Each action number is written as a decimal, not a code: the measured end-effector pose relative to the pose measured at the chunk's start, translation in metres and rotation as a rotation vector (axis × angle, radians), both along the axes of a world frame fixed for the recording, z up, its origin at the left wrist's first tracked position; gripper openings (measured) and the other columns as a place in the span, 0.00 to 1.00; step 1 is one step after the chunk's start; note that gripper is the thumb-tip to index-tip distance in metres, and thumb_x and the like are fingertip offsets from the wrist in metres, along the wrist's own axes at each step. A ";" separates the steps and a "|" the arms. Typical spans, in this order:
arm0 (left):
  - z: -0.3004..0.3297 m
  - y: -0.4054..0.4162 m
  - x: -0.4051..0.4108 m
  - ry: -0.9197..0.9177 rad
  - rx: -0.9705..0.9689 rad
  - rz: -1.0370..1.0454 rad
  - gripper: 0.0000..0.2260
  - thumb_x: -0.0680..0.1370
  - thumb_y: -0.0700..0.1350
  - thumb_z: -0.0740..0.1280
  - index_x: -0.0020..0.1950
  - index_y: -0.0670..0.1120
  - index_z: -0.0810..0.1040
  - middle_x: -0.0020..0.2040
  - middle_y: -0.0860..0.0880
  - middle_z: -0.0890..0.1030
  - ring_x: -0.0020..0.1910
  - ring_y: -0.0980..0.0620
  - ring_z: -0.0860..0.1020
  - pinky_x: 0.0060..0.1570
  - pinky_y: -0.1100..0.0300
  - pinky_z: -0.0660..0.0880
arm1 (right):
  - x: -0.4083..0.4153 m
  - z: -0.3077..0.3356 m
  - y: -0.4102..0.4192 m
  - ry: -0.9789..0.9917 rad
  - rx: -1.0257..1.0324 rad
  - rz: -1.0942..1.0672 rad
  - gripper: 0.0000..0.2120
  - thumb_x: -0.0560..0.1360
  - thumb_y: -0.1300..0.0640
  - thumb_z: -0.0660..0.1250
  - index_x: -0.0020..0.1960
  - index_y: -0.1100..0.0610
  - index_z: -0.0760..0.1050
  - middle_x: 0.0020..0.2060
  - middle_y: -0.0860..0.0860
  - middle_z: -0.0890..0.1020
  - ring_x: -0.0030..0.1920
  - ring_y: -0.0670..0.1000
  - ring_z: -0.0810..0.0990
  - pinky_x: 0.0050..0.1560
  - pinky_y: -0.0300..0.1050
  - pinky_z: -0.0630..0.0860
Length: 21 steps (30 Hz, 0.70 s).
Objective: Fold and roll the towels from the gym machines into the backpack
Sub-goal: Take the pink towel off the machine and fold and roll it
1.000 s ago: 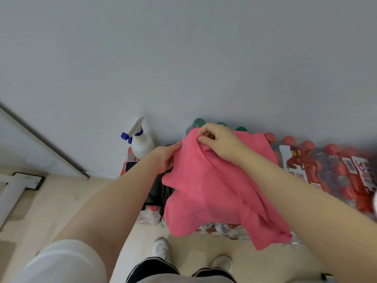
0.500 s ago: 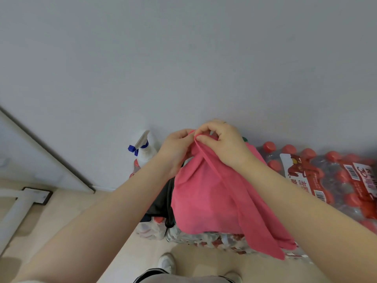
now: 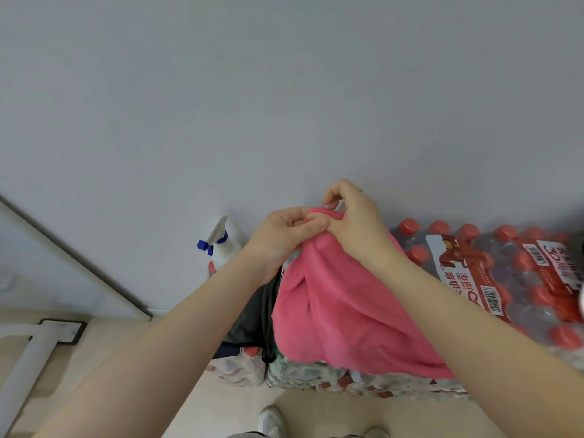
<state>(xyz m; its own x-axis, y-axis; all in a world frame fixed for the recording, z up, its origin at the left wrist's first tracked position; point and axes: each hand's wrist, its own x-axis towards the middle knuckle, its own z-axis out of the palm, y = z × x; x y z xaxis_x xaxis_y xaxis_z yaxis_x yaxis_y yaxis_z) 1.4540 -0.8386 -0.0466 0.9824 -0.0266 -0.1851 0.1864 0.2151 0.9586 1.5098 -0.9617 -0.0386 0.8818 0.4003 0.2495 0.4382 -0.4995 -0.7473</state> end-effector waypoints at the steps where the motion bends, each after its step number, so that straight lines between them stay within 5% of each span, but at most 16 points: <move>1: 0.002 0.000 0.000 -0.020 0.009 -0.010 0.06 0.76 0.37 0.65 0.51 0.40 0.79 0.37 0.51 0.84 0.37 0.58 0.81 0.37 0.69 0.76 | 0.000 0.001 -0.003 0.030 0.000 -0.003 0.12 0.69 0.57 0.72 0.38 0.51 0.68 0.35 0.41 0.72 0.35 0.37 0.69 0.38 0.25 0.65; 9: 0.025 -0.032 -0.022 -0.133 0.067 -0.004 0.08 0.78 0.37 0.61 0.43 0.42 0.79 0.32 0.53 0.83 0.33 0.60 0.80 0.35 0.69 0.76 | -0.021 0.011 -0.050 0.070 0.082 0.074 0.07 0.75 0.47 0.60 0.41 0.48 0.70 0.39 0.42 0.74 0.37 0.35 0.71 0.41 0.29 0.65; 16: 0.048 -0.093 -0.061 -0.152 -0.176 0.015 0.09 0.78 0.38 0.59 0.42 0.41 0.78 0.34 0.49 0.83 0.33 0.56 0.80 0.38 0.65 0.78 | -0.063 0.018 -0.136 0.274 0.194 0.243 0.09 0.79 0.62 0.57 0.49 0.48 0.70 0.35 0.40 0.75 0.32 0.36 0.72 0.36 0.29 0.68; 21: 0.062 -0.155 -0.103 -0.254 -0.292 -0.010 0.06 0.75 0.40 0.60 0.41 0.41 0.75 0.32 0.49 0.82 0.32 0.56 0.80 0.36 0.65 0.78 | -0.106 0.016 -0.193 0.400 0.190 0.311 0.15 0.79 0.65 0.54 0.57 0.47 0.66 0.50 0.46 0.74 0.47 0.39 0.75 0.46 0.27 0.72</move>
